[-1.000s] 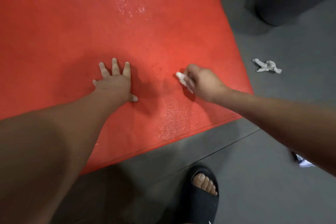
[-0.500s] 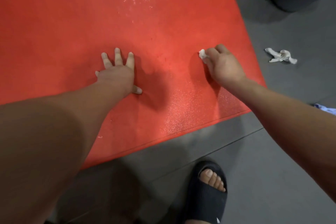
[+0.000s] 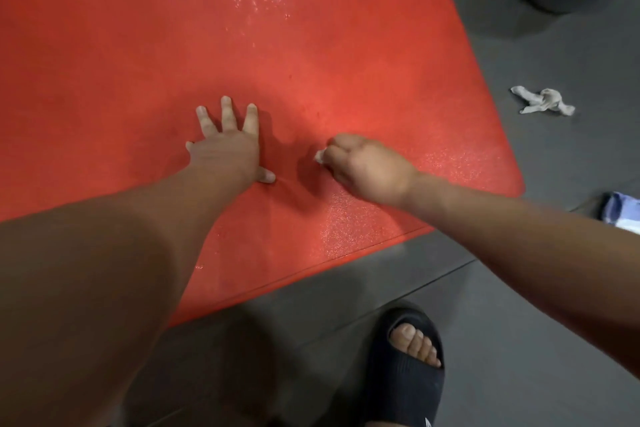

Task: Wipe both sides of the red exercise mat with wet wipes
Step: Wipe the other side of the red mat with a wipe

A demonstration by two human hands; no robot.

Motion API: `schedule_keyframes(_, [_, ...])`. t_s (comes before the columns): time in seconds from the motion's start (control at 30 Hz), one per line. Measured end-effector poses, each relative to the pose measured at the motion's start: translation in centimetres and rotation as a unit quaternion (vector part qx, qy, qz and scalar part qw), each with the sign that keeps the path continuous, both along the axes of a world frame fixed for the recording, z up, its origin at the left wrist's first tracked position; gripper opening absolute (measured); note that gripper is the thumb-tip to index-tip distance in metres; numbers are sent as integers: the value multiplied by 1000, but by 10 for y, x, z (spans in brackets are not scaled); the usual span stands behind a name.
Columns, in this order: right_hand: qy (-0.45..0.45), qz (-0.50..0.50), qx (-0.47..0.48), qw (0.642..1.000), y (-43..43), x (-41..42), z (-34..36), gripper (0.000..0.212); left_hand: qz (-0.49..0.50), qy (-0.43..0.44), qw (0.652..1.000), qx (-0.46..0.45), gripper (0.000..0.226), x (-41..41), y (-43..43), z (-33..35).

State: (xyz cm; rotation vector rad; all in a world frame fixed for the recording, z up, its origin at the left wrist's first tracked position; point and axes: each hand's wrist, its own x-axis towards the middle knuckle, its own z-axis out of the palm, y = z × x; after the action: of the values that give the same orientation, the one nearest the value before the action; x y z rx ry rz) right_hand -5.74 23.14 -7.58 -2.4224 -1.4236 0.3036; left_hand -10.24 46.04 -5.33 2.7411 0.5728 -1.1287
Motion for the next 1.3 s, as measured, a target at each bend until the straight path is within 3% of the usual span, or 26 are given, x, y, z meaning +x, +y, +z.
schedule_keyframes(0.07, [-44, -99, -21, 994, -3, 33, -2, 12, 1, 1, 1000, 1, 126, 0, 0, 1])
schedule_keyframes(0.13, [-63, -261, -45, 962, -7, 66, 1, 26, 1, 0, 1000, -2, 126, 0, 0, 2])
schedule_keyframes(0.2, [-59, -344, -49, 936, -4, 76, 3, 30, 1, 0, 1000, -5, 125, 0, 0, 2])
schedule_keyframes(0.27, [-53, -312, -47, 947, 8, 59, 5, 26, 2, 2, 1000, -5, 125, 1, 0, 2])
schedule_keyframes(0.37, [-30, -141, -17, 989, 20, 6, 3, 12, 4, 7, 1000, -2, 126, 2, 0, 1])
schedule_keyframes(0.43, [-11, -12, -26, 1000, 19, -17, -1, 20, 4, 10, 1000, -3, 126, 2, 0, 0])
schedule_keyframes(0.5, [-35, 55, -44, 997, 15, -2, 0, 22, 4, 10, 1000, -1, 127, 3, 0, 0])
schedule_keyframes(0.57, [-74, -2, -45, 996, 15, 30, 0, 15, 3, 12, 1000, -1, 127, 3, 0, 0])
schedule_keyframes(0.67, [-91, -227, -44, 969, 15, 76, 5, 31, 1, 17, 1000, 2, 127, 3, 0, 1])
schedule_keyframes(0.73, [-77, -290, -39, 953, 15, 80, 1, 33, -1, 17, 1000, 3, 127, 4, 0, 1])
schedule_keyframes(0.9, [-28, -255, -9, 967, 10, 70, -2, 31, 1, 18, 1000, -2, 127, 4, 0, 0])
schedule_keyframes(1.03, [-24, -301, 6, 953, 20, 74, -1, 28, -1, 17, 1000, -4, 127, 5, 0, 0])
schedule_keyframes(1.1, [-7, -235, 5, 972, 34, 51, 0, 24, -2, 17, 1000, -2, 128, 5, 1, -1])
schedule_keyframes(1.17, [40, -81, 14, 996, 44, 22, -2, 24, -2, 17, 1000, 1, 128, 5, 2, -2])
schedule_keyframes(1.23, [40, 38, 18, 998, 43, 14, -4, 27, -4, 17, 1000, 2, 128, 4, 1, -2])
schedule_keyframes(1.3, [15, 18, -7, 1000, 41, 35, -2, 35, -4, 16, 1000, 0, 128, 4, 1, -1])
